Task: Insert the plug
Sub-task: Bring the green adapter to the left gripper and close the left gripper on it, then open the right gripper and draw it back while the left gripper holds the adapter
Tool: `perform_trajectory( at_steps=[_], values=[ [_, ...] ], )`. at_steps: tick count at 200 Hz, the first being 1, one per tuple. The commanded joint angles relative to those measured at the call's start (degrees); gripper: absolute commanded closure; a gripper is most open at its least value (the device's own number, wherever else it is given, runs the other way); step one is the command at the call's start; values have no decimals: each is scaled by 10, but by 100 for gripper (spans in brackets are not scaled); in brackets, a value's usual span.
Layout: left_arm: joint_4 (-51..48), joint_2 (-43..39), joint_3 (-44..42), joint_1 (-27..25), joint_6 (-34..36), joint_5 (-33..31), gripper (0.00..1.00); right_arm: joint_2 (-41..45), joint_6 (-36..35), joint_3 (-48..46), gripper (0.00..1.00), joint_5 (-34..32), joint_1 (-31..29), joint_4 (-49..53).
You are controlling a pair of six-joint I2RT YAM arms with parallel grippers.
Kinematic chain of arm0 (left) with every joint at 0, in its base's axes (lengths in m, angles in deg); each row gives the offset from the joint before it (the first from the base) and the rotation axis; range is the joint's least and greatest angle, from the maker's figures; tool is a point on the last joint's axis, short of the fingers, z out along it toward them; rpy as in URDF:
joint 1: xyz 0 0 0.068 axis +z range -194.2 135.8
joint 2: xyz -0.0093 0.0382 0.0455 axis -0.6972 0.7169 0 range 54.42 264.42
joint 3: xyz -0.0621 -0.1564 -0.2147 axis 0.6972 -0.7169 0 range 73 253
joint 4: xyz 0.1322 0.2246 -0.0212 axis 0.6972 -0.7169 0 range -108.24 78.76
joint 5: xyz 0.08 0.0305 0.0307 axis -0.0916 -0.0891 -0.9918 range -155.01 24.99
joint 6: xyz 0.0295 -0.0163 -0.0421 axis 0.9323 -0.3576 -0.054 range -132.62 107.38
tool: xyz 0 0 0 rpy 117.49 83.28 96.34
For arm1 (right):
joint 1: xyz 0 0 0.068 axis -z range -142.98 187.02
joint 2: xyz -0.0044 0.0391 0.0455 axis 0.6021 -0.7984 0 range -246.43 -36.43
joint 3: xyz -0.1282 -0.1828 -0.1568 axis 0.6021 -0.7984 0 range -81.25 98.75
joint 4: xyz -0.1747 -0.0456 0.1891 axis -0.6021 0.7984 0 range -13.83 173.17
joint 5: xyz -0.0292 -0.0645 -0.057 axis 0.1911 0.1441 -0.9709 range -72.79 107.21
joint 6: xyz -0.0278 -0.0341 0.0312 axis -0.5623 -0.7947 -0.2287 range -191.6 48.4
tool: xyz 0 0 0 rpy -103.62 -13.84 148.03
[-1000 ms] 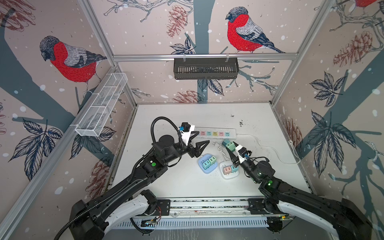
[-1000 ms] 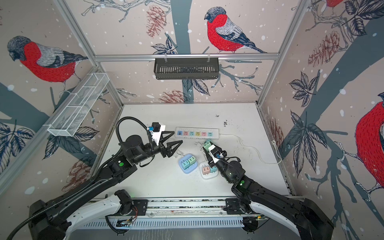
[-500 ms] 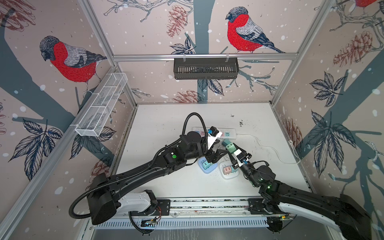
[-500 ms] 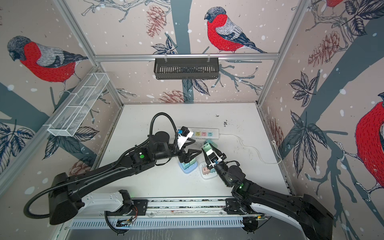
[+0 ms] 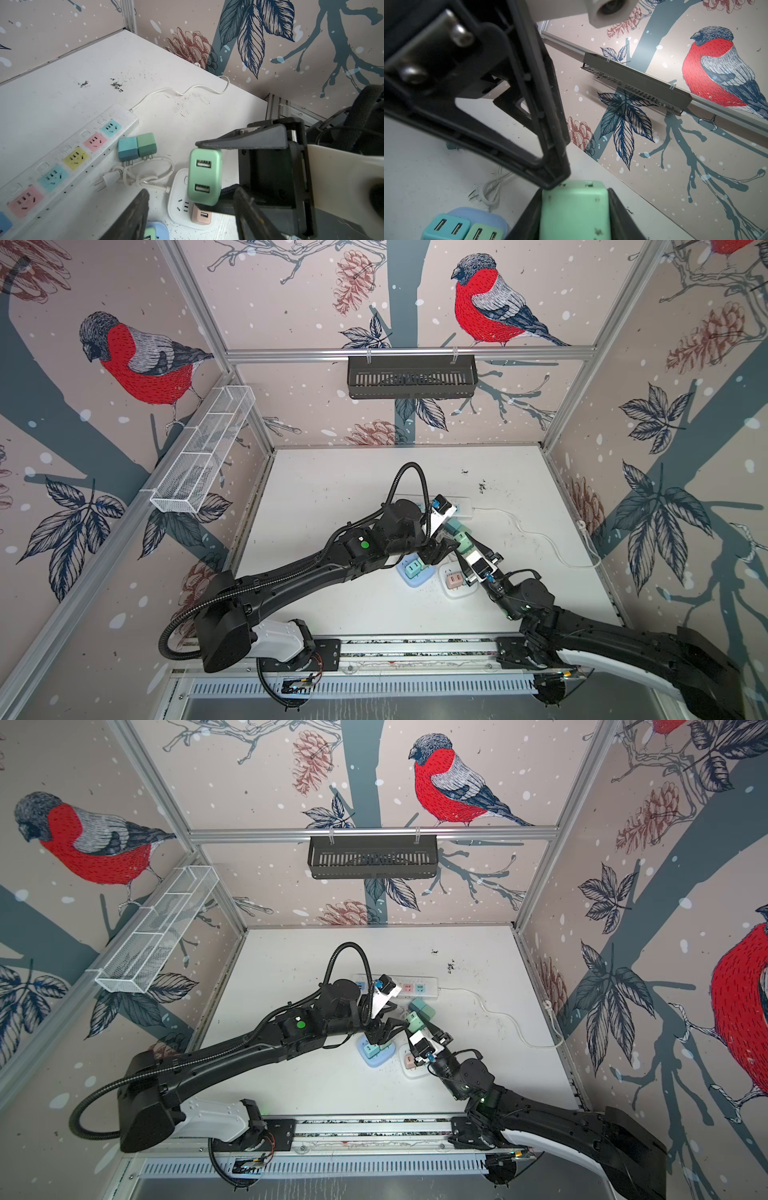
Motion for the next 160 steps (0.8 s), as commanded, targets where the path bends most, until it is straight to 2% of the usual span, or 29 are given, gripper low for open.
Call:
perform_trajectory(
  at_steps=[1,65,160],
  values=[
    [0,6,8,-1,8,38,36,3,-11,-1,99,16,-1,-38],
    [-5,34,23,-4,11,46,40,1,-8,-1,98,29,-2,-37],
    [-35,78,56,-10,27,63,66,-1,-6,-3,97,27,-2,-47]
  ],
)
